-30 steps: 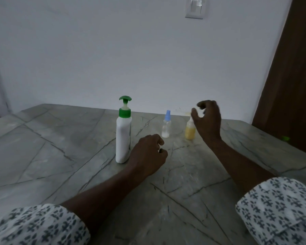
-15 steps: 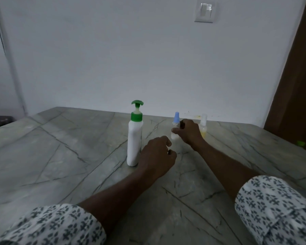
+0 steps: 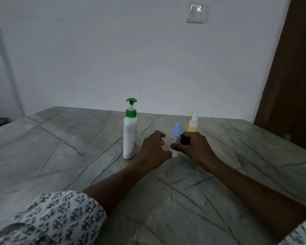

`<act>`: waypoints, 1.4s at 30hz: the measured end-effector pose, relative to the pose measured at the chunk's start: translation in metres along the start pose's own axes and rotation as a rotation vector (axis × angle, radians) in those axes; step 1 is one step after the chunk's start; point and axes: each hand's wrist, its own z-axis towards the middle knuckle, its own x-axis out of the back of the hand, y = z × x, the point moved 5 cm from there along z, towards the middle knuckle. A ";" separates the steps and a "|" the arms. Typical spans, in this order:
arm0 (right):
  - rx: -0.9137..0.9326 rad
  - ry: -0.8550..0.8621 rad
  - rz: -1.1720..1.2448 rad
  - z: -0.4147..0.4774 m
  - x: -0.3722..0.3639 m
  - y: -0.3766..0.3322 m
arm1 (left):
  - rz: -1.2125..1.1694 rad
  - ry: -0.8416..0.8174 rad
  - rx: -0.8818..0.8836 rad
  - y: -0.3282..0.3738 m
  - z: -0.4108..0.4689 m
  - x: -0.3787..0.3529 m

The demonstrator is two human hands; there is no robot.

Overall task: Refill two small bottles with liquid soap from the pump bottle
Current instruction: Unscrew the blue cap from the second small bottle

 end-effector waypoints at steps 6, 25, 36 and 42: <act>0.031 -0.006 0.039 0.000 -0.004 0.000 | 0.023 0.028 -0.036 0.003 0.003 -0.006; 0.112 -0.078 0.289 0.004 0.005 -0.013 | 0.009 0.015 -0.035 0.009 0.002 -0.002; 0.023 0.015 0.478 0.000 -0.007 -0.014 | 0.034 0.027 -0.048 0.010 0.001 -0.001; -0.012 0.087 0.462 0.000 -0.006 -0.006 | 0.027 0.015 -0.066 0.010 0.002 0.000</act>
